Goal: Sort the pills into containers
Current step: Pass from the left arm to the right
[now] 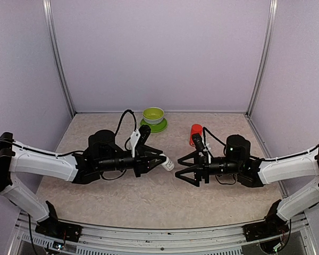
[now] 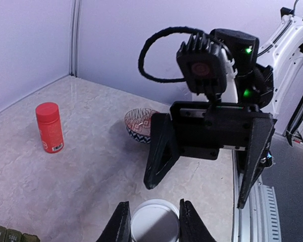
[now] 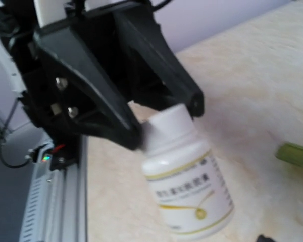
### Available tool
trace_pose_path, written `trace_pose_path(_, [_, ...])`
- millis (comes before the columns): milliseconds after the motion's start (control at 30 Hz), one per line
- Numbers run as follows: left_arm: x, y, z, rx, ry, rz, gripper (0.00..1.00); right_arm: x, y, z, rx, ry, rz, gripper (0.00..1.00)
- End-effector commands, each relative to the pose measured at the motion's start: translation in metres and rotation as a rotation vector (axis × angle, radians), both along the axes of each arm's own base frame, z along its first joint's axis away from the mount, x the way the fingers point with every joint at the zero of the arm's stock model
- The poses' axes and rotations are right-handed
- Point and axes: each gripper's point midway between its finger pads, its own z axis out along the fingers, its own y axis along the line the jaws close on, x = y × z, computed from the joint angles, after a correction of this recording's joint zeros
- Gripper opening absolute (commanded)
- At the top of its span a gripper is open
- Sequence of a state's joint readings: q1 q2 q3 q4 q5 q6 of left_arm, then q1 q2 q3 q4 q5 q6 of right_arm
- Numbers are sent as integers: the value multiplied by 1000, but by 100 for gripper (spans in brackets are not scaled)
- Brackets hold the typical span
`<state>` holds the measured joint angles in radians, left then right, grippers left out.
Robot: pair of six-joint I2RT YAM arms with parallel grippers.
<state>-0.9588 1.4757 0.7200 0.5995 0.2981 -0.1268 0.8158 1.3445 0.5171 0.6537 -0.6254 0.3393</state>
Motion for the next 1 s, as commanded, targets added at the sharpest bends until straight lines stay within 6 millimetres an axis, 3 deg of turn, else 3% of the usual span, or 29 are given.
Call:
trace_pose_path(0, [-24,1,35,-145,-2,-107,6,-8,7,18,81,-23,82,87])
trace_pose_path(533, [-48,-6,37,-175,28,-211,6,-18,27,33,123,-35,212,77])
trace_pose_path(767, [-49,-5,35,-179,33,-212,6,-24,33,29,112,-31,273,65])
trace_pose_path(967, [-48,-7,34,-181,38,-212,6,-32,36,26,106,-25,313,65])
